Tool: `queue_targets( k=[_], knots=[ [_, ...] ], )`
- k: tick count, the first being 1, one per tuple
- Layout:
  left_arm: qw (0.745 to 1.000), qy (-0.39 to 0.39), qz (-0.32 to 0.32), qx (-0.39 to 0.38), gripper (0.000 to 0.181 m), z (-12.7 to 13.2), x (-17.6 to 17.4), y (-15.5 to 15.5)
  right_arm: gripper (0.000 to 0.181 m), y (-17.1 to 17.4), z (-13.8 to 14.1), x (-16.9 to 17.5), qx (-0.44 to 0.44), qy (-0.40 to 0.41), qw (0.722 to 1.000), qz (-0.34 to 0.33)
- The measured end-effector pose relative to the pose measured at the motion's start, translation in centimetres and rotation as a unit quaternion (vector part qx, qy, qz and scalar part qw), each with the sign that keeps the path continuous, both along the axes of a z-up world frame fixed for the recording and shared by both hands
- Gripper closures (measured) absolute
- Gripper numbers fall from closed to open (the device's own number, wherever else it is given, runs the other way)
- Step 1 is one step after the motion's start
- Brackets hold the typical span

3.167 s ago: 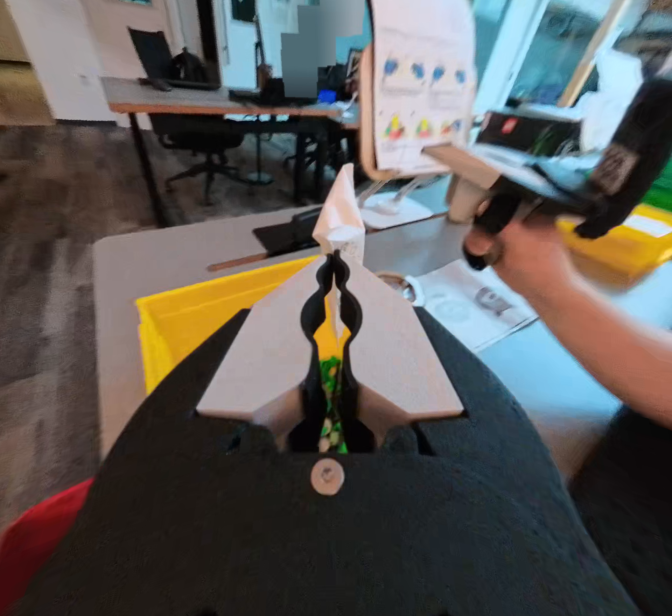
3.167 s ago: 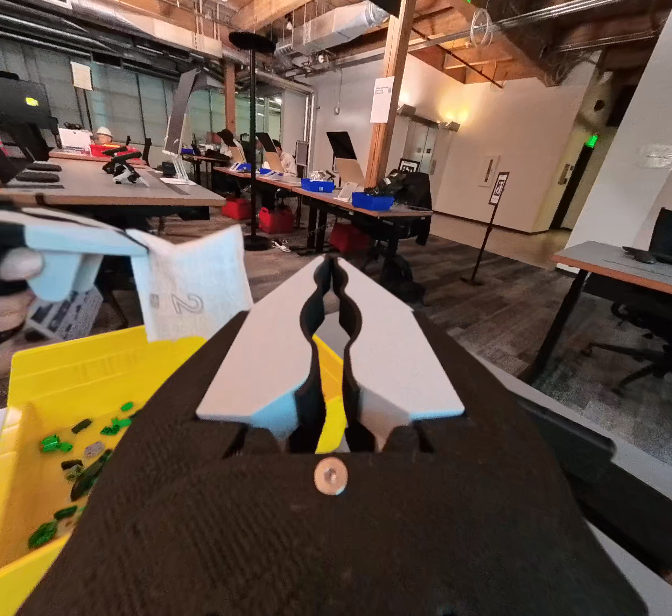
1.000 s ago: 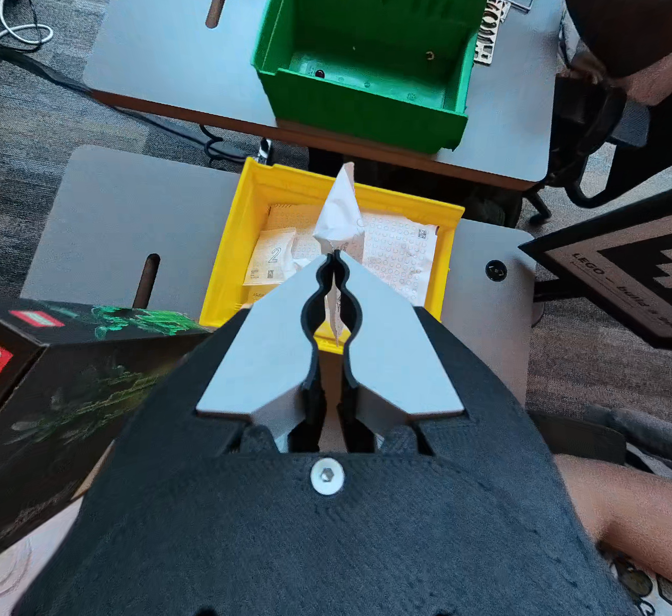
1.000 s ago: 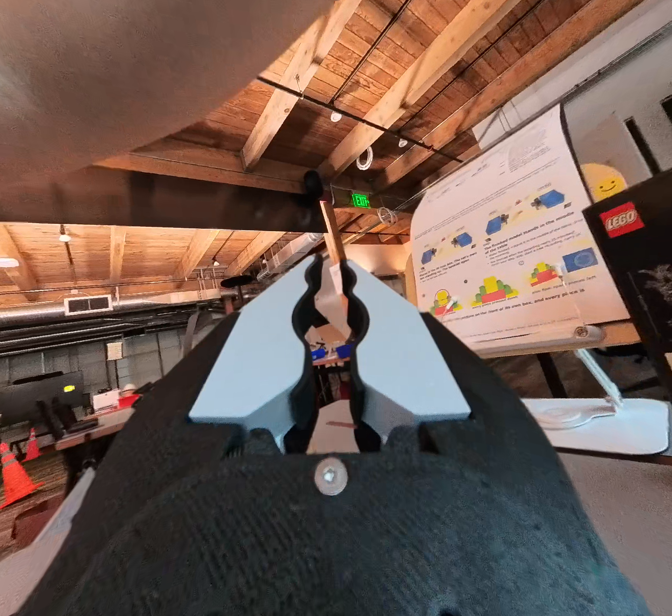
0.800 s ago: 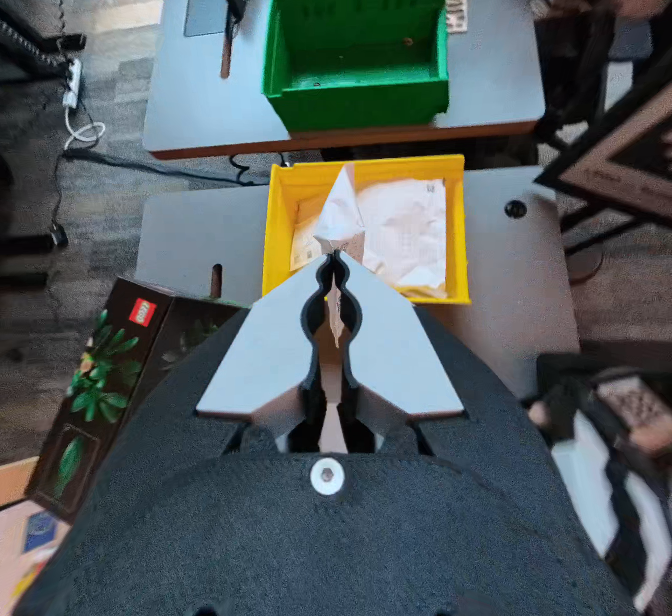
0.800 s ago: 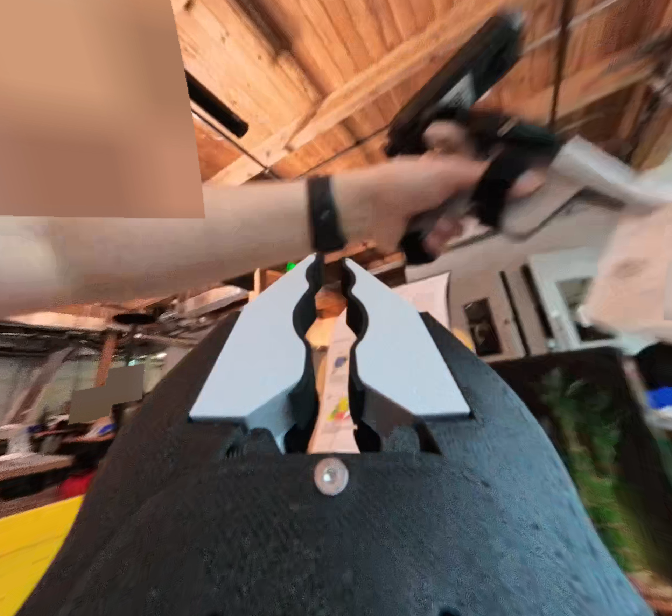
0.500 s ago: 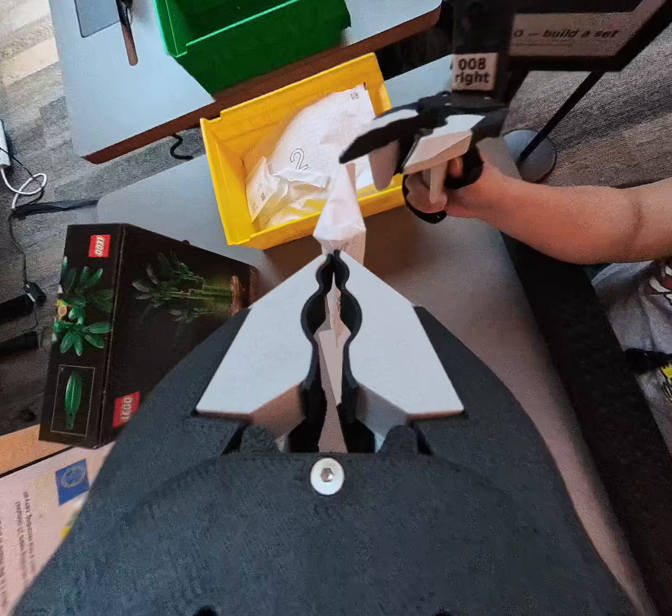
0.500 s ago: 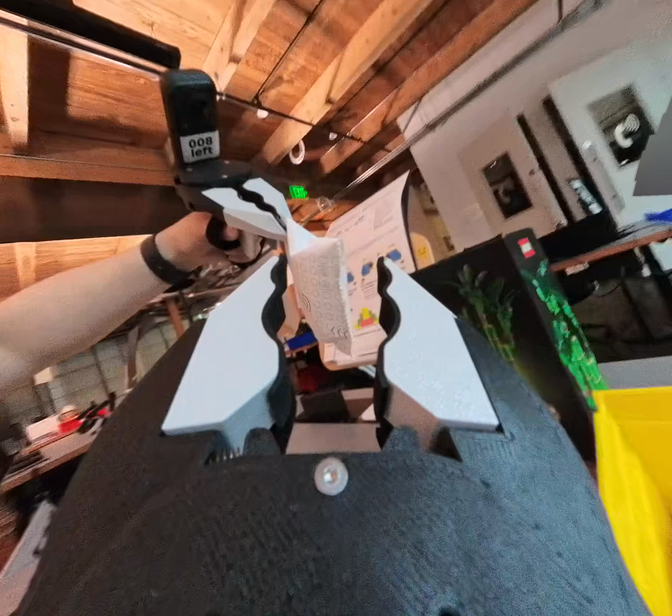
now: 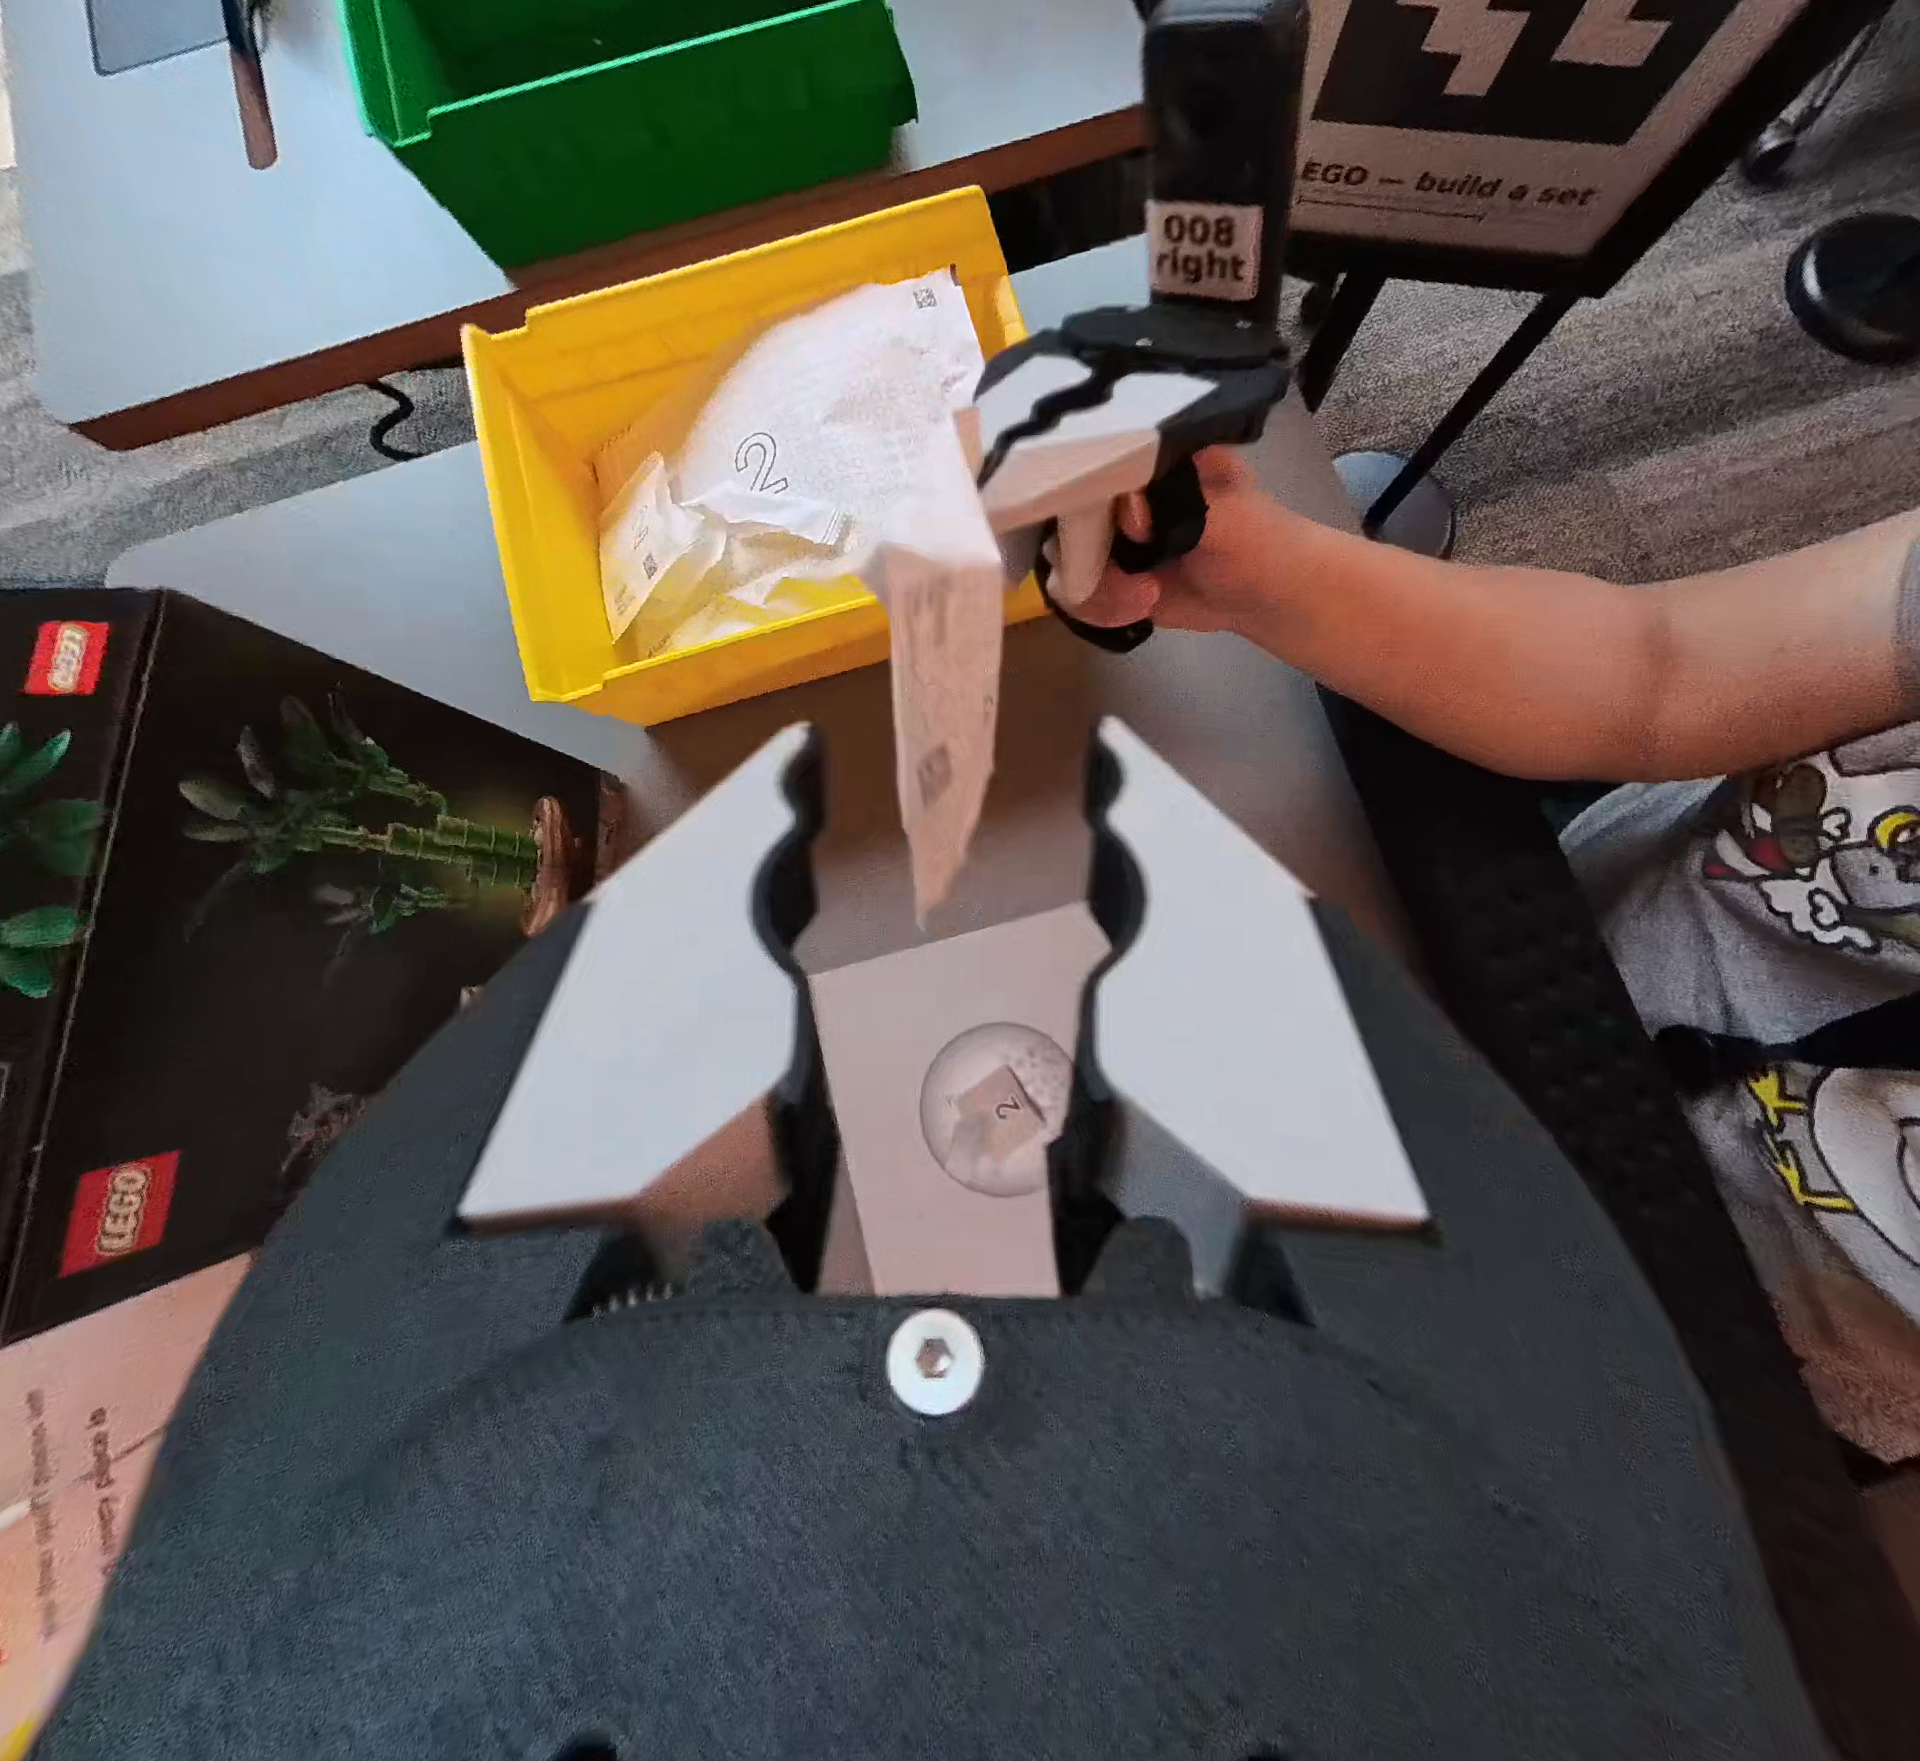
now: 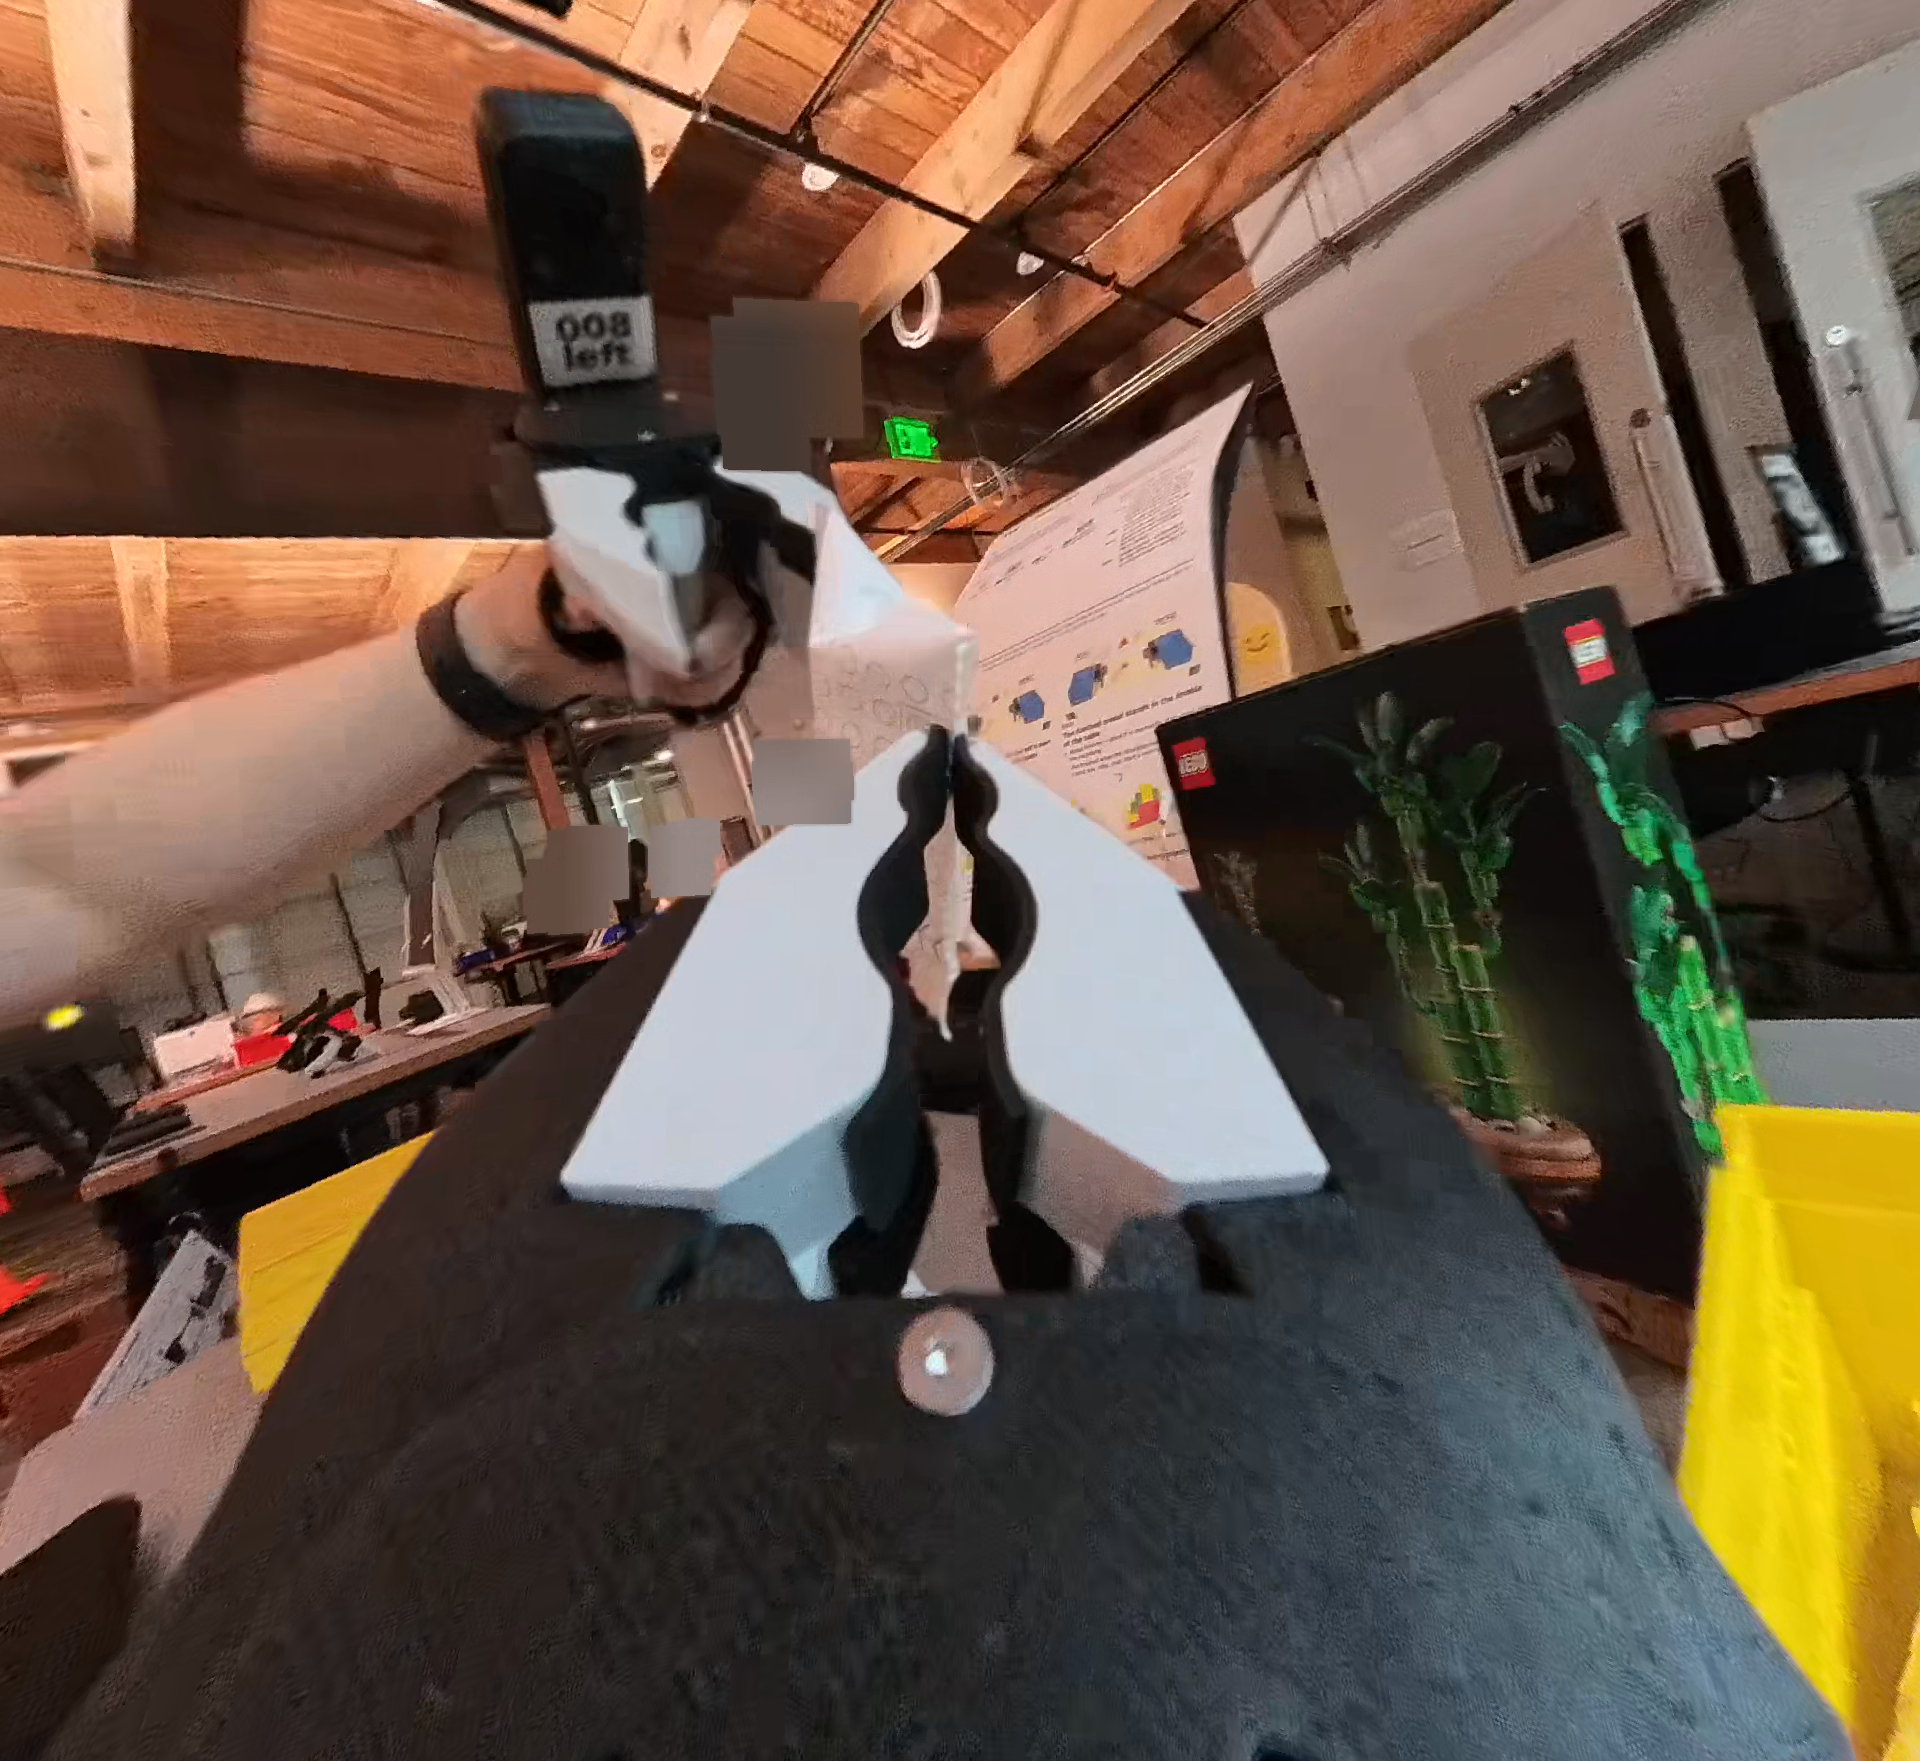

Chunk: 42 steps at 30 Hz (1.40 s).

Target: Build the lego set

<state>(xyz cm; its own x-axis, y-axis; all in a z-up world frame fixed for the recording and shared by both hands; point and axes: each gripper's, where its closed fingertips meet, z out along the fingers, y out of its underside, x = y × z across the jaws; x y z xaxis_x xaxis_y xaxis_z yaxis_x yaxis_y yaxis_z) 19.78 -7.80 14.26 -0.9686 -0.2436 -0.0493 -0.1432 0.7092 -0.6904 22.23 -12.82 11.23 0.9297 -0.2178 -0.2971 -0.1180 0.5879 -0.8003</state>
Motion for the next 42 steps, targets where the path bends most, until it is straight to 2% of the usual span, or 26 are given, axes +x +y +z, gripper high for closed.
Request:
queue_targets(
  k=[1,2,4,5,7,9,12,15,16,18,20,22,23,24,26,28,29,31,33,35,37,39,42],
  knots=[
    [1.0,0.002,0.018,0.002,0.113,0.2,0.0,0.4,0.181,-1.4,0.2,0.7,0.007,0.017,1.0,-0.026],
    [0.999,-0.004,0.031,-0.011,0.107,0.6,-0.1,0.7,0.181,-3.2,0.3,1.6,0.004,0.035,0.997,-0.07],
    [0.995,-0.029,0.058,-0.073,0.115,2.4,-0.8,0.6,0.181,-7.3,-1.0,5.4,-0.046,0.098,0.975,-0.192],
    [0.992,-0.026,0.056,-0.106,0.115,3.0,-1.8,0.2,0.181,-8.9,-2.3,7.6,-0.089,0.149,0.959,-0.226],
    [0.989,-0.017,0.047,-0.14,0.113,3.4,-4.4,-0.5,0.181,-9.9,-6.4,11.5,-0.182,0.29,0.917,-0.203],
    [0.986,-0.028,0.056,-0.154,0.118,3.0,-6.7,-0.6,0.181,-10.2,-9.1,13.8,-0.217,0.375,0.887,-0.159],
    [0.974,-0.054,0.083,-0.203,0.135,2.7,-9.6,0.2,0.18,-12.1,-13.0,16.4,-0.271,0.433,0.839,-0.19],
    [0.949,-0.073,0.106,-0.287,0.133,3.2,-11.8,3.1,0.142,-13.4,-15.7,17.4,-0.298,0.458,0.811,-0.208],
    [0.941,-0.081,0.126,-0.305,0.13,3.1,-12.3,4.8,0.14,-13.6,-15.7,17.4,-0.308,0.449,0.81,-0.219],
    [0.918,-0.112,0.171,-0.341,0.125,3.2,-13.1,8.9,0.152,-13.6,-14.4,16.7,-0.322,0.392,0.821,-0.264],
    [0.879,-0.142,0.229,-0.394,0.129,3.8,-13.9,13.6,0.151,-13.2,-11.4,15.3,-0.342,0.287,0.829,-0.337],
    [0.829,-0.187,0.285,-0.443,0.133,5.0,-14.6,18.2,0.149,-12.0,-6.3,12.7,-0.328,0.16,0.83,-0.422],
    [0.804,-0.212,0.309,-0.461,0.136,5.8,-14.9,20.3,0.15,-10.5,-3.5,11.0,-0.309,0.097,0.838,-0.439],
    [0.786,-0.237,0.327,-0.468,0.136,6.6,-15.2,22.1,0.148,-8.5,-1.0,9.2,-0.286,0.051,0.851,-0.438],
    [0.766,-0.278,0.355,-0.459,0.138,7.9,-15.8,24.7,0.146,-3.7,2.4,6.3,-0.251,0.025,0.888,-0.385],
    [0.749,-0.306,0.384,-0.446,0.134,8.7,-16.5,27.1,0.148,1.6,3.8,3.7,-0.265,0.05,0.913,-0.305],
    [0.736,-0.318,0.394,-0.449,0.133,9.1,-17.2,28.2,0.15,3.9,3.4,2.7,-0.299,0.081,0.909,-0.278],
    [0.708,-0.341,0.405,-0.467,0.134,9.4,-18.6,30.2,0.153,8.5,0.7,-0.5,-0.423,0.149,0.87,-0.202],
    [0.683,-0.365,0.413,-0.479,0.139,9.9,-19.7,32.2,0.152,12.1,-2.1,-4.6,-0.553,0.174,0.802,-0.141],
    [0.681,-0.371,0.407,-0.483,0.14,10.3,-20.4,32.9,0.161,14.7,-3.3,-8.0,-0.655,0.139,0.73,-0.136],
    [0.687,-0.375,0.403,-0.475,0.14,10.2,-20.7,33.2,0.169,18.1,-4.0,-11.9,-0.717,0.087,0.681,-0.122],
    [0.682,-0.369,0.425,-0.466,0.139,9.8,-20.4,34.2,0.18,21.1,-5.4,-15.9,-0.776,0.002,0.623,-0.1],
    [0.679,-0.35,0.459,-0.454,0.138,8.9,-20.3,35.4,0.179,22.1,-8.2,-19.9,-0.844,-0.039,0.527,-0.088]
  ],
)
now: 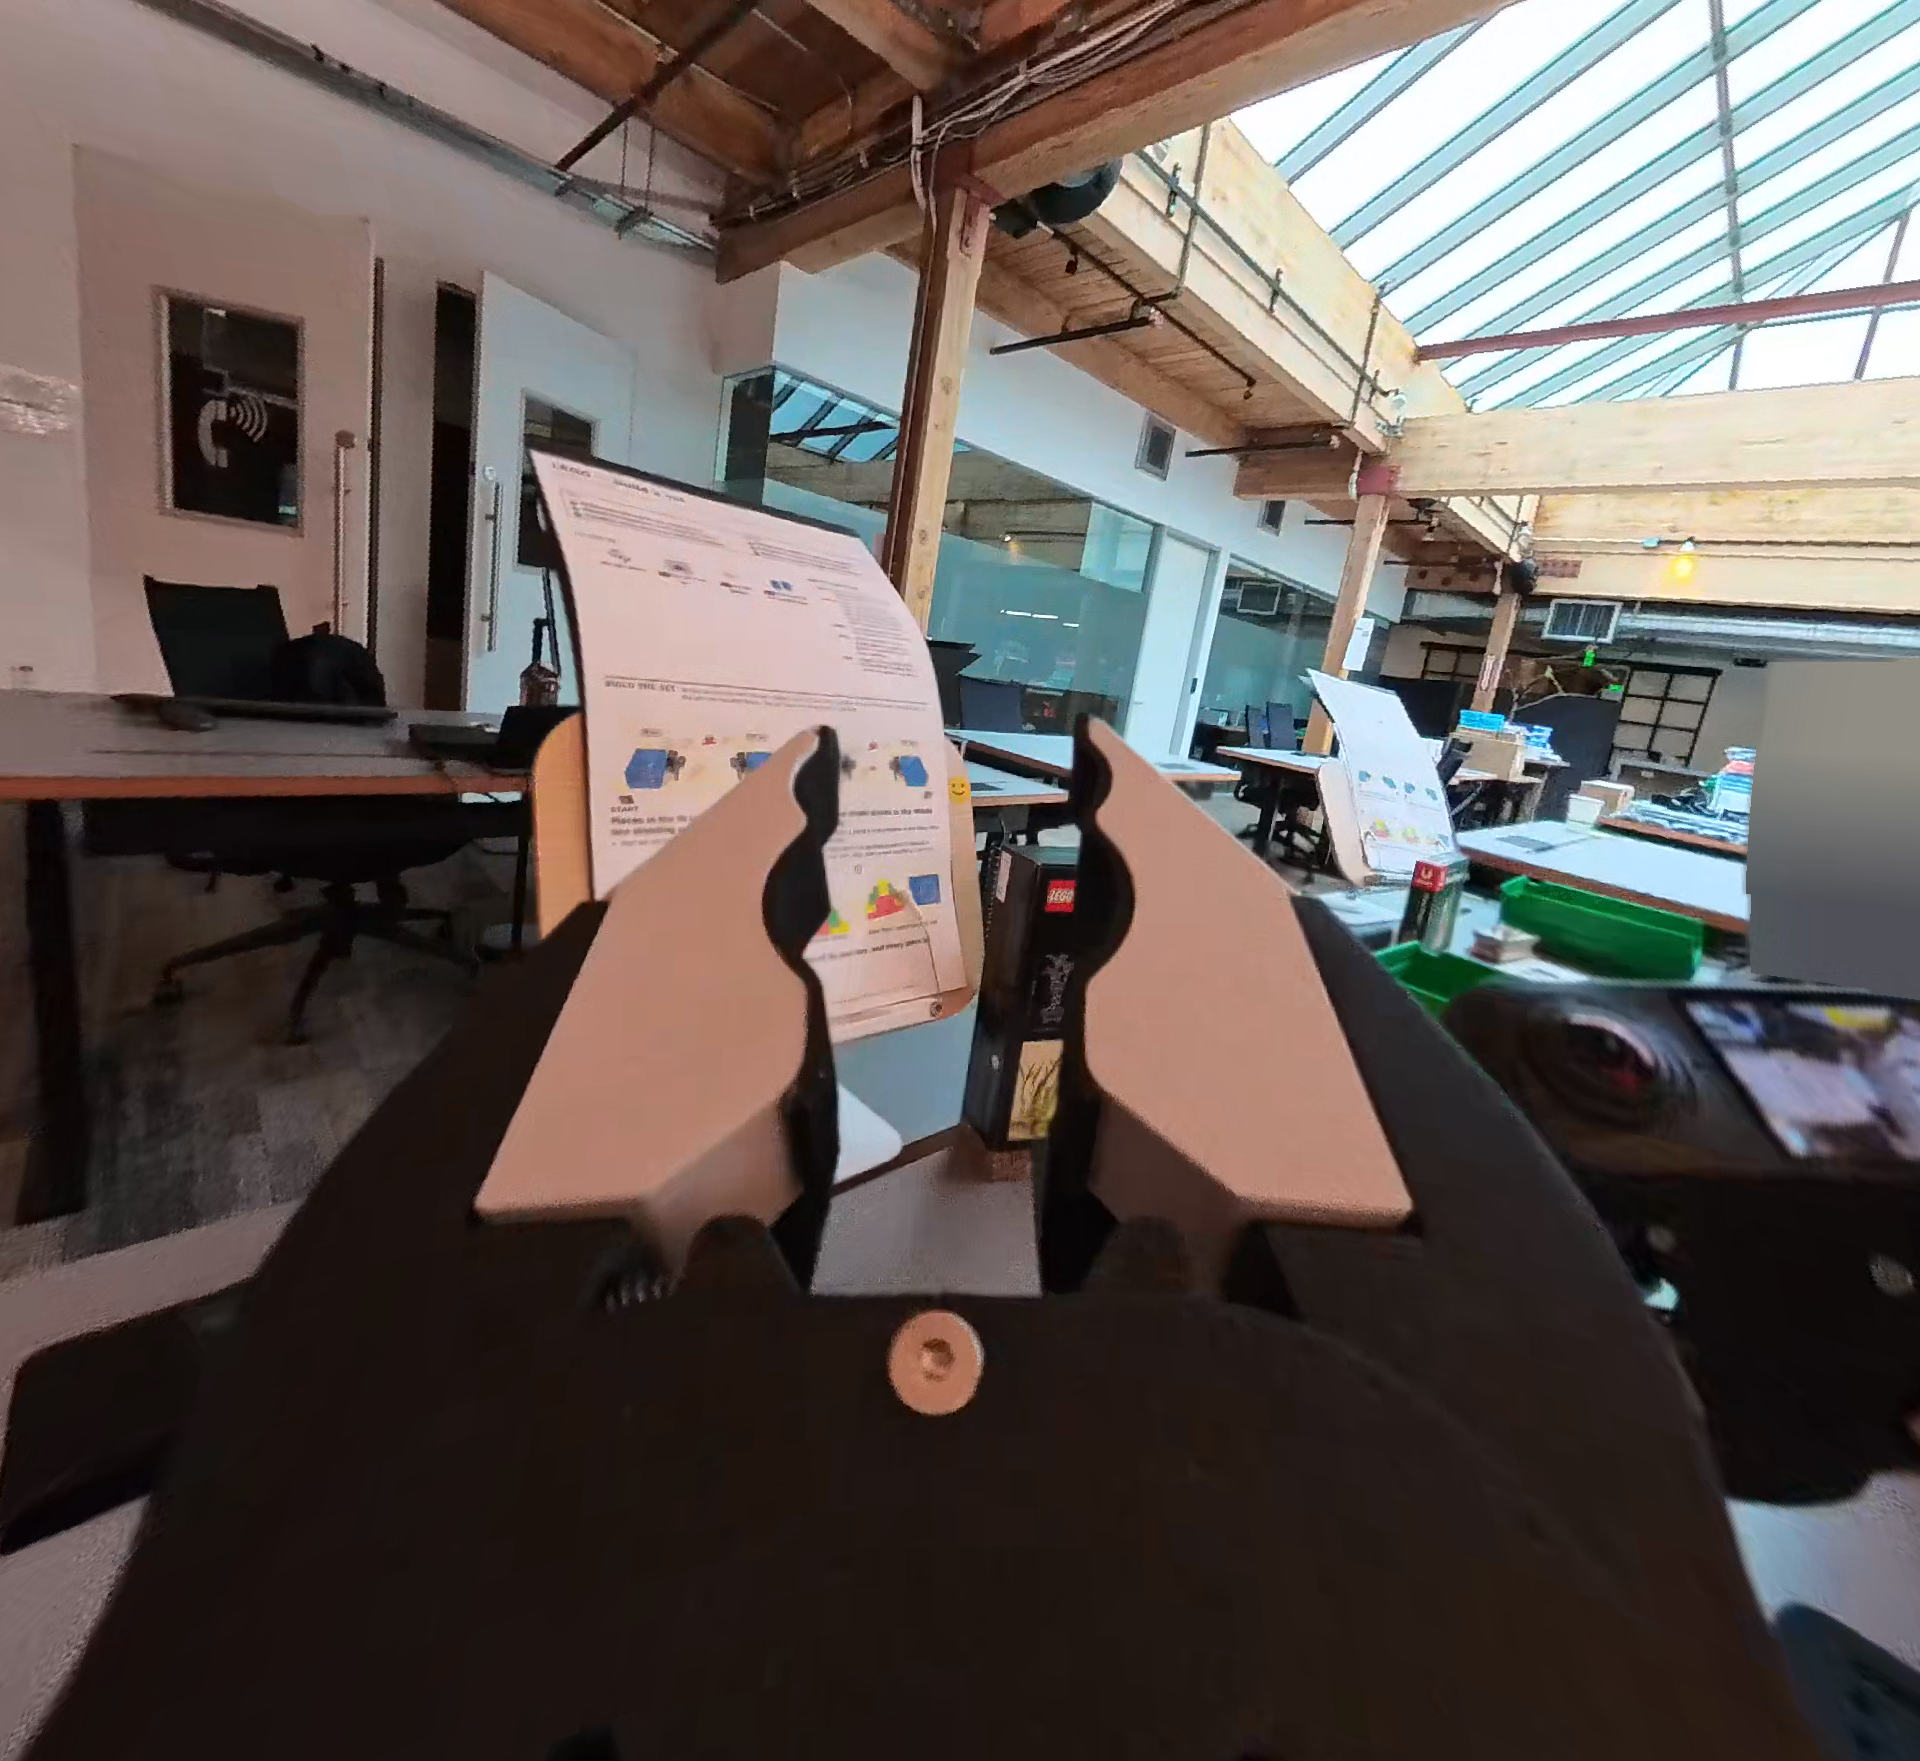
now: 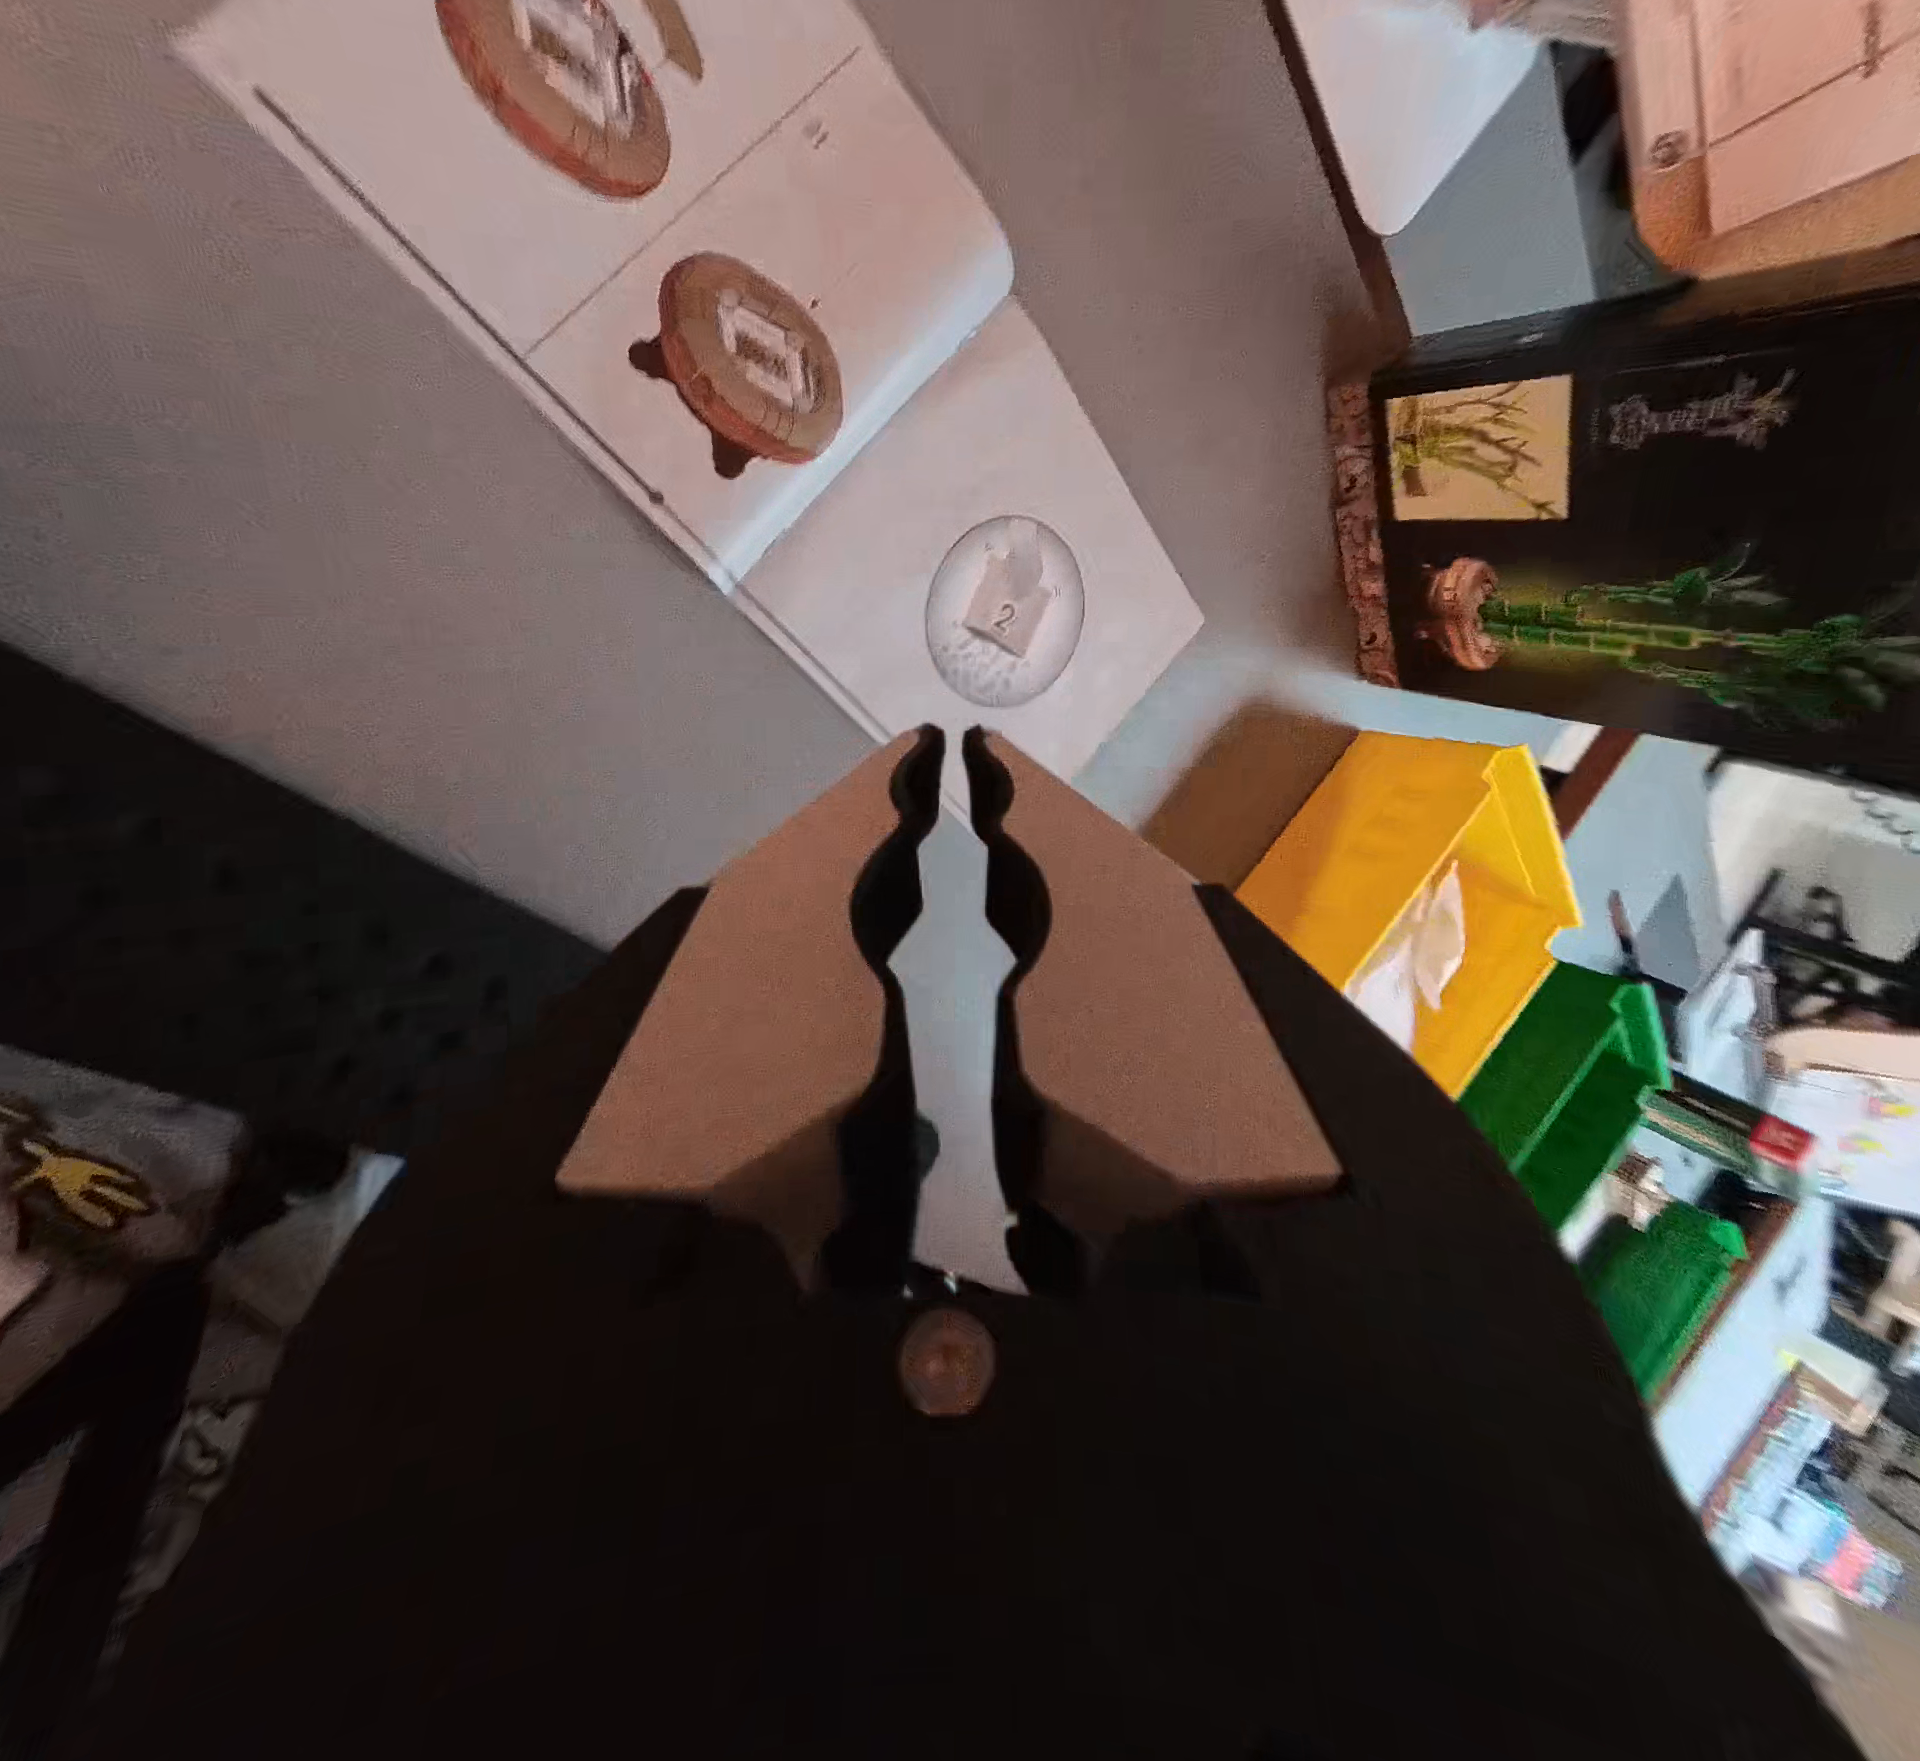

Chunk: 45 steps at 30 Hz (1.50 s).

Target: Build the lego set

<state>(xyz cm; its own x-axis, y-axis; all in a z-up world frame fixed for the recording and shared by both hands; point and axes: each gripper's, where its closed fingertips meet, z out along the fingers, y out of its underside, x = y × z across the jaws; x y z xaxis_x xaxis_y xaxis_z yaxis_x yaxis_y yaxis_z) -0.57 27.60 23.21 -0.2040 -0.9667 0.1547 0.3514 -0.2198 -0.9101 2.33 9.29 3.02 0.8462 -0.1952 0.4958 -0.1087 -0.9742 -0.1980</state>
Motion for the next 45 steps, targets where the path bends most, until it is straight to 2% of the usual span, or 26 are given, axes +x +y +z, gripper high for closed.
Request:
queue_targets(
  k=[4,8,14,21,33,36,38,40,42,45],
  knots=[
    [1.0,0.005,0.005,0.003,0.137,0.0,-1.6,0.6,0.178,0.5,-0.8,-1.8,-0.073,-0.013,0.997,0.008],
    [0.999,-0.012,0.033,0.023,0.134,0.7,-3.7,1.3,0.177,0.4,0.0,-2.3,-0.095,-0.025,0.995,0.015],
    [0.997,0.037,0.048,0.052,0.137,-0.5,-2.9,0.5,0.178,-1.1,-0.8,-2.2,-0.165,-0.038,0.985,0.016],
    [0.996,0.038,0.032,0.075,0.139,-0.3,-3.1,-1.5,0.181,-3.0,-1.8,-2.1,-0.21,-0.029,0.977,0.0],
    [0.998,0.02,0.031,0.055,0.137,0.6,-4.9,-1.1,0.181,-5.0,-2.3,-0.9,-0.23,-0.019,0.973,-0.009],
    [0.997,0.023,0.041,0.055,0.137,0.5,-5.1,-0.9,0.181,-5.2,-3.3,-0.3,-0.201,0.004,0.98,-0.003],
    [0.997,0.03,0.047,0.059,0.135,0.2,-5.1,-0.7,0.181,-5.4,-4.1,1.2,-0.151,0.028,0.988,-0.002],
    [0.996,0.04,0.038,0.068,0.134,-0.2,-5.0,-1.1,0.181,-5.7,-5.2,3.2,-0.068,0.081,0.994,-0.004],
    [0.995,0.062,0.012,0.078,0.132,-1.1,-4.0,-1.9,0.181,-5.6,-5.8,6.8,0.031,0.115,0.993,0.009],
    [0.985,0.109,-0.053,0.12,0.13,-3.5,-1.2,-4.7,0.176,-4.2,-6.1,13.2,0.22,0.128,0.966,0.048]
  ],
)
